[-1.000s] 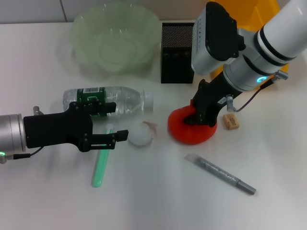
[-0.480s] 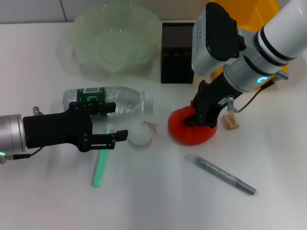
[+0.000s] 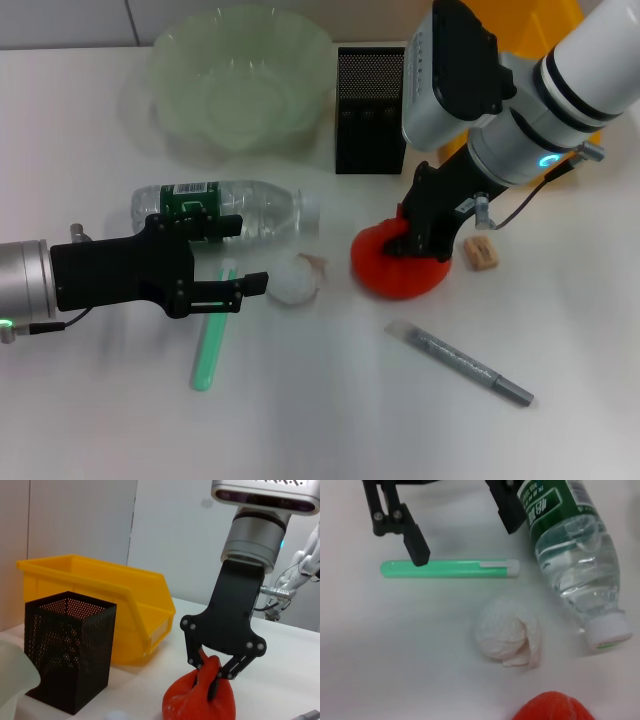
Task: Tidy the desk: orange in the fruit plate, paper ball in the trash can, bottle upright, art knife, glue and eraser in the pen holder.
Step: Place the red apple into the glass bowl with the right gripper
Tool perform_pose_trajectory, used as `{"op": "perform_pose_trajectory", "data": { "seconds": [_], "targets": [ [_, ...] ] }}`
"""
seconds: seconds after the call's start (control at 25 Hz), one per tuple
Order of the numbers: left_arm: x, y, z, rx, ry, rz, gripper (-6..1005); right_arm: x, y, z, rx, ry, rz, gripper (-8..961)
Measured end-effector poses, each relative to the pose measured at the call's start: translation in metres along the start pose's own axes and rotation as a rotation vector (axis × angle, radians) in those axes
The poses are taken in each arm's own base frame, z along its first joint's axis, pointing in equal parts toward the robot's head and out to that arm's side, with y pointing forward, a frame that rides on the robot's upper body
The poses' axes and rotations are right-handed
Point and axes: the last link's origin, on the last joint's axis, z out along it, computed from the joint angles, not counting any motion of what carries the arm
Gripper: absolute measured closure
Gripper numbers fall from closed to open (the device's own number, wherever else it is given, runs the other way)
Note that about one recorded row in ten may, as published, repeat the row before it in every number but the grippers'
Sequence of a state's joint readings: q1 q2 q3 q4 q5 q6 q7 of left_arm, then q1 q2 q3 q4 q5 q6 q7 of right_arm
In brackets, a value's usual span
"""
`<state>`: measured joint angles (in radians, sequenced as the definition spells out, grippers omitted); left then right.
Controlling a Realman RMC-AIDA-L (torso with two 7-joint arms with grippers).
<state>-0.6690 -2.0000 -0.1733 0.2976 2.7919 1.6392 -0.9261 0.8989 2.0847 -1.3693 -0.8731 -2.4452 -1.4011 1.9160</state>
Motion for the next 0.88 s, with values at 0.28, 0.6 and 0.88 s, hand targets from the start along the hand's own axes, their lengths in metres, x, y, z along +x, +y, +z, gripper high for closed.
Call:
{"op": "perform_pose_trajectory", "data": {
  "seconds": [0.28,0.6,0.88],
  "targets": [
    [-0.001,0.000,0.000,0.002,0.000,-0.001,155,-0.011,0.001,-0.017,0.020,-0.035,-0.025,891],
    [0.001,-0.001,0.000,0.007,0.007,0.000,155,-0.019,0.001,-0.034,0.052,-0.076,-0.048,890],
    [0.001,-0.001,0.000,0.010,0.011,-0.004,155,-0.028,-0.001,-0.043,0.086,-0.097,-0.067,894]
  ]
}}
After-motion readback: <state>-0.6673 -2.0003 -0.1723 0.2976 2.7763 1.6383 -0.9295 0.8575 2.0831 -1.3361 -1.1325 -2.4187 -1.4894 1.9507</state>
